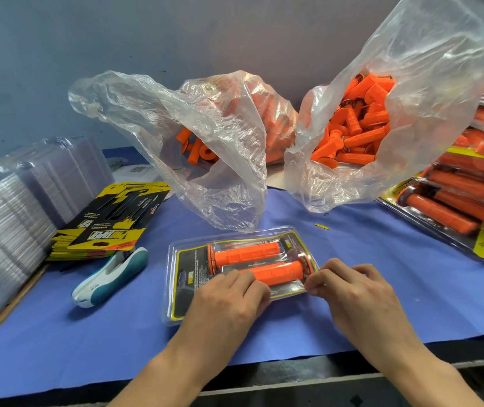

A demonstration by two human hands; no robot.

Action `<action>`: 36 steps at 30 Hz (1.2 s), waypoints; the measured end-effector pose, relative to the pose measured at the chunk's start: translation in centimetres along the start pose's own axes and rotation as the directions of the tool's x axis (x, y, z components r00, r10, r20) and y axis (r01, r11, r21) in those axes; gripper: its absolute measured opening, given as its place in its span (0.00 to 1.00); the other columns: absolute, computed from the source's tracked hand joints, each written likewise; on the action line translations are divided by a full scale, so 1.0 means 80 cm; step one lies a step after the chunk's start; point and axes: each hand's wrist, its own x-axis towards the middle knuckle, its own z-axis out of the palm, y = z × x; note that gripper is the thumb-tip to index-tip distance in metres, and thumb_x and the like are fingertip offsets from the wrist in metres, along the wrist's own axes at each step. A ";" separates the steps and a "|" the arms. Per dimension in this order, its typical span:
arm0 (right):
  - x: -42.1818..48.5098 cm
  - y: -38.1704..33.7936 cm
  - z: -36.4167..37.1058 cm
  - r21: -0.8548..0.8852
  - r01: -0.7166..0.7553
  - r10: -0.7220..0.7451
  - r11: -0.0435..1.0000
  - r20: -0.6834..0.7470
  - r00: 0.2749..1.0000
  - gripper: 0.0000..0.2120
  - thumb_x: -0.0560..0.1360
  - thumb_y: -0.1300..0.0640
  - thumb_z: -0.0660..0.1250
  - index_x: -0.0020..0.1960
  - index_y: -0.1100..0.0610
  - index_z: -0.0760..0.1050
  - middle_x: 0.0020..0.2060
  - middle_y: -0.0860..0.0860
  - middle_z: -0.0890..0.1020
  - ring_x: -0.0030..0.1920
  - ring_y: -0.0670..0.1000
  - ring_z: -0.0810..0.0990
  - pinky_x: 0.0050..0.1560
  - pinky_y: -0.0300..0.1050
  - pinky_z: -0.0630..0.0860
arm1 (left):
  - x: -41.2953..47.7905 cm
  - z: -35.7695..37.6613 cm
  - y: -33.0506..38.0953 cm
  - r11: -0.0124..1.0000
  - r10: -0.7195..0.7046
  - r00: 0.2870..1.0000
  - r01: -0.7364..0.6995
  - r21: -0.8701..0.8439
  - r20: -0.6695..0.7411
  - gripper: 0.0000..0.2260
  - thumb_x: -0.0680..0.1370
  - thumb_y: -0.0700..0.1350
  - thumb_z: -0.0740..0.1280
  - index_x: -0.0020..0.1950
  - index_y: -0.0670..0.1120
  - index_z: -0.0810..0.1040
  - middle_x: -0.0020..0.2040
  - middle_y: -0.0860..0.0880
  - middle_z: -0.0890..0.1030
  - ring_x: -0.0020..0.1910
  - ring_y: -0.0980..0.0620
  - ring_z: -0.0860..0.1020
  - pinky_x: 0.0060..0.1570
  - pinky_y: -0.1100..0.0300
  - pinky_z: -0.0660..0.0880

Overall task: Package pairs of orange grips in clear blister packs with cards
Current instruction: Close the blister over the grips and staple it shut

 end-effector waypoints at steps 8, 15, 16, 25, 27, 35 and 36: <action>0.001 0.014 -0.002 -0.043 0.006 -0.008 0.999 -0.046 0.999 0.05 0.74 0.55 0.67 0.41 0.49 0.81 0.38 0.43 0.81 0.32 0.51 0.78 0.40 0.47 0.74 | -0.033 -0.013 -0.052 0.998 -0.046 0.999 0.045 0.046 0.016 0.10 0.80 0.50 0.64 0.41 0.50 0.79 0.38 0.53 0.77 0.35 0.50 0.77 0.34 0.55 0.75; 0.000 0.027 -0.005 -0.048 -0.042 0.039 0.998 -0.048 0.998 0.08 0.75 0.53 0.64 0.42 0.49 0.81 0.39 0.43 0.82 0.35 0.52 0.81 0.42 0.49 0.73 | -0.045 -0.020 -0.084 0.998 -0.050 0.999 0.050 0.028 0.000 0.09 0.80 0.49 0.65 0.45 0.48 0.81 0.43 0.53 0.79 0.45 0.49 0.77 0.48 0.54 0.72; -0.001 0.028 -0.004 -0.041 -0.045 0.043 0.998 -0.045 0.998 0.07 0.75 0.54 0.65 0.42 0.50 0.81 0.39 0.43 0.81 0.36 0.53 0.82 0.43 0.50 0.73 | -0.044 -0.019 -0.083 0.998 -0.055 0.998 0.055 0.022 -0.005 0.09 0.79 0.49 0.65 0.45 0.48 0.81 0.43 0.53 0.80 0.46 0.48 0.77 0.48 0.54 0.73; 0.000 0.006 0.002 -0.112 0.156 -0.159 0.981 -0.018 0.987 0.08 0.75 0.56 0.68 0.53 0.49 0.81 0.46 0.47 0.80 0.44 0.55 0.76 0.49 0.50 0.69 | -0.043 -0.026 -0.092 0.995 -0.104 0.994 0.104 -0.001 0.045 0.09 0.79 0.49 0.63 0.43 0.48 0.81 0.41 0.53 0.79 0.44 0.48 0.79 0.45 0.54 0.72; 0.005 -0.008 0.007 -0.090 0.221 -0.219 0.971 0.028 0.975 0.09 0.76 0.55 0.68 0.55 0.48 0.80 0.46 0.46 0.79 0.45 0.53 0.76 0.49 0.49 0.70 | -0.044 -0.027 -0.094 0.993 -0.118 0.991 0.119 -0.010 0.058 0.10 0.79 0.49 0.63 0.43 0.48 0.81 0.41 0.54 0.80 0.44 0.48 0.79 0.45 0.54 0.72; 0.026 -0.037 0.015 -0.087 0.202 -0.189 0.976 0.139 0.972 0.23 0.59 0.67 0.77 0.51 0.50 0.81 0.41 0.48 0.78 0.40 0.54 0.76 0.45 0.46 0.65 | -0.046 -0.021 -0.097 0.983 -0.182 0.979 0.182 0.013 0.088 0.09 0.79 0.50 0.60 0.45 0.49 0.78 0.42 0.54 0.77 0.43 0.48 0.76 0.46 0.55 0.70; 0.027 -0.038 0.014 -0.090 0.192 -0.178 0.977 0.141 0.974 0.23 0.59 0.67 0.77 0.50 0.50 0.81 0.41 0.47 0.78 0.40 0.54 0.77 0.44 0.46 0.67 | -0.046 -0.019 -0.094 0.983 -0.183 0.980 0.181 0.027 0.084 0.08 0.79 0.50 0.60 0.47 0.49 0.78 0.43 0.53 0.77 0.43 0.48 0.76 0.47 0.55 0.69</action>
